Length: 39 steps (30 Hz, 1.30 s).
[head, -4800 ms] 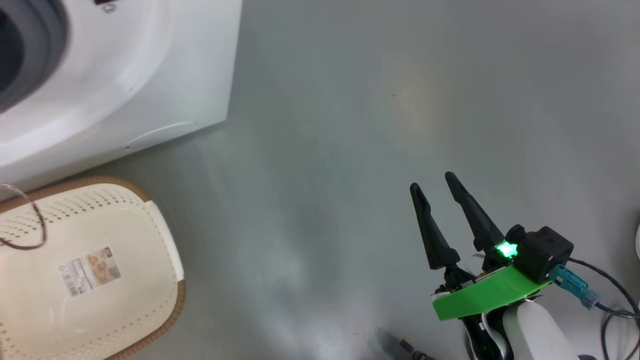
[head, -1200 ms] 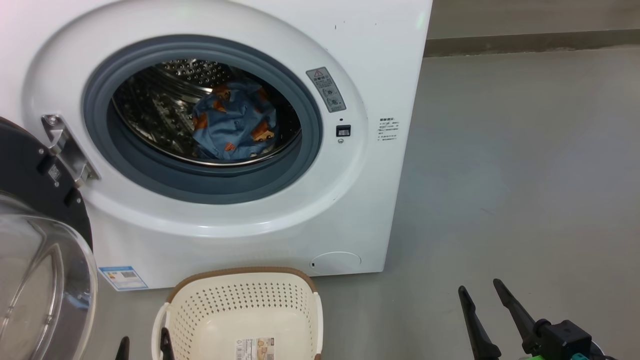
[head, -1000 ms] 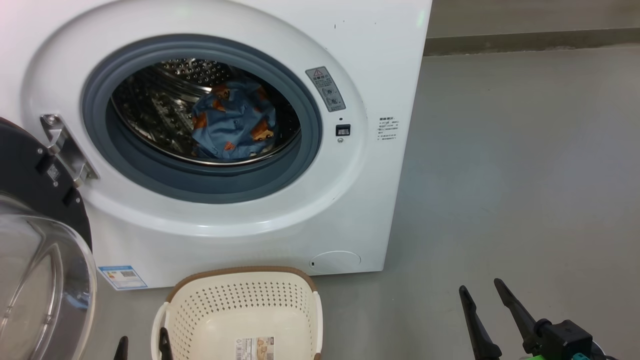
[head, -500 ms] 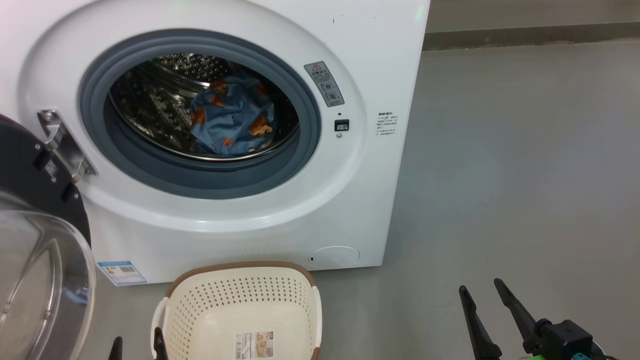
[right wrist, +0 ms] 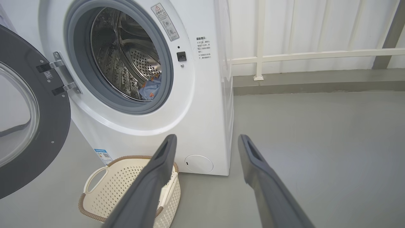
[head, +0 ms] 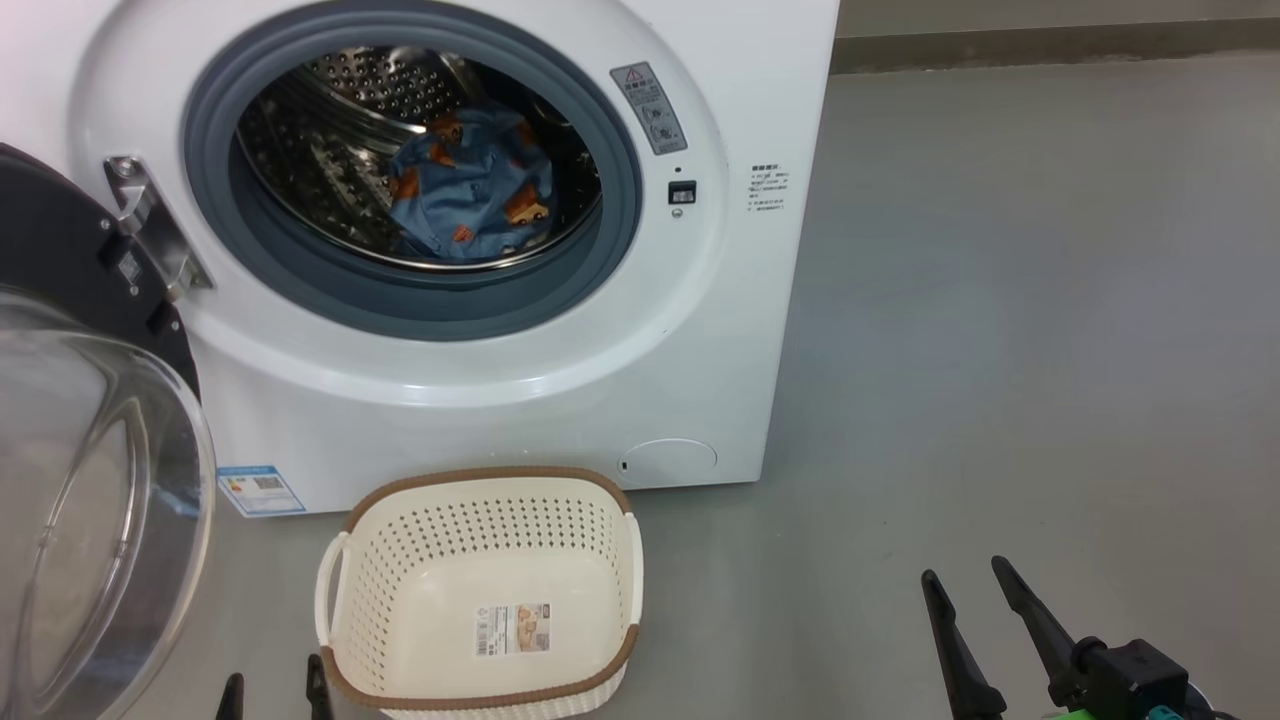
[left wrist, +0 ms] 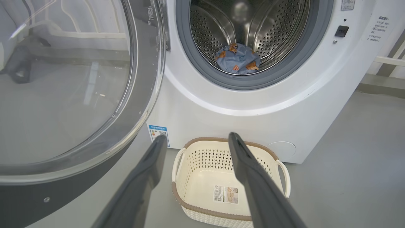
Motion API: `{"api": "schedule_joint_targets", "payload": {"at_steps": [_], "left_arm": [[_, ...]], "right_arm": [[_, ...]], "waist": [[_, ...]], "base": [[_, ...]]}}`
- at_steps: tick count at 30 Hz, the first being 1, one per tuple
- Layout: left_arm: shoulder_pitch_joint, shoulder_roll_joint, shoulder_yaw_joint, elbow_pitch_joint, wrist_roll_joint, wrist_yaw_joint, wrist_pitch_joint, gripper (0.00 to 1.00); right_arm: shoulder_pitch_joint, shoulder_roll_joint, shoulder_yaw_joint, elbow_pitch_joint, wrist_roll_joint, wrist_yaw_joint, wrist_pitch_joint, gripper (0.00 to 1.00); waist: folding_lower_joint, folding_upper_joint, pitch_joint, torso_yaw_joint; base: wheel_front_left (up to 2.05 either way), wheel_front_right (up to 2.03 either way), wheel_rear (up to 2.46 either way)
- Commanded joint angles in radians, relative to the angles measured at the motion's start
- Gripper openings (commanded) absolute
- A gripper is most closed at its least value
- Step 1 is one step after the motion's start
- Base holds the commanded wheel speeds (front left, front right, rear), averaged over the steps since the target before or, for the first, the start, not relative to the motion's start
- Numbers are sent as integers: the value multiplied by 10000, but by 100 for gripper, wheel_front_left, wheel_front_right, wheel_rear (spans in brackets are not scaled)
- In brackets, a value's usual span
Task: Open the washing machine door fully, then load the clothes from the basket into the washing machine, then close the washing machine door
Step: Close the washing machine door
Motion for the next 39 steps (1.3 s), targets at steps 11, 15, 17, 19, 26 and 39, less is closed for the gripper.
{"api": "schedule_joint_targets", "payload": {"at_steps": [11,15,17,19,26,39], "left_arm": [[-247,154,347,-286,171,90,-55,100],[-290,154,414,-325,276,93,-55,100],[-293,154,406,-319,335,115,-55,100],[-304,154,416,-313,338,153,-55,100],[-284,154,403,-372,307,245,-55,100],[-75,154,540,-448,373,310,-55,100]], "right_arm": [[-134,-20,142,-281,-71,16,-48,100],[-198,-32,148,-304,-76,16,-48,100],[-260,-54,226,-307,-69,16,-48,100],[-317,-86,340,-294,-64,16,-48,100],[-460,-140,594,-243,-11,16,-48,100],[-410,-50,853,-175,104,16,-48,100]], "waist": [[0,0,-8,57],[0,0,-12,321],[0,0,-55,518],[0,0,-110,759],[0,0,-280,1721],[0,0,-652,3797]], "base": [[-4,4,0],[0,0,0],[0,0,0],[0,0,0],[0,0,0],[0,0,0]]}}
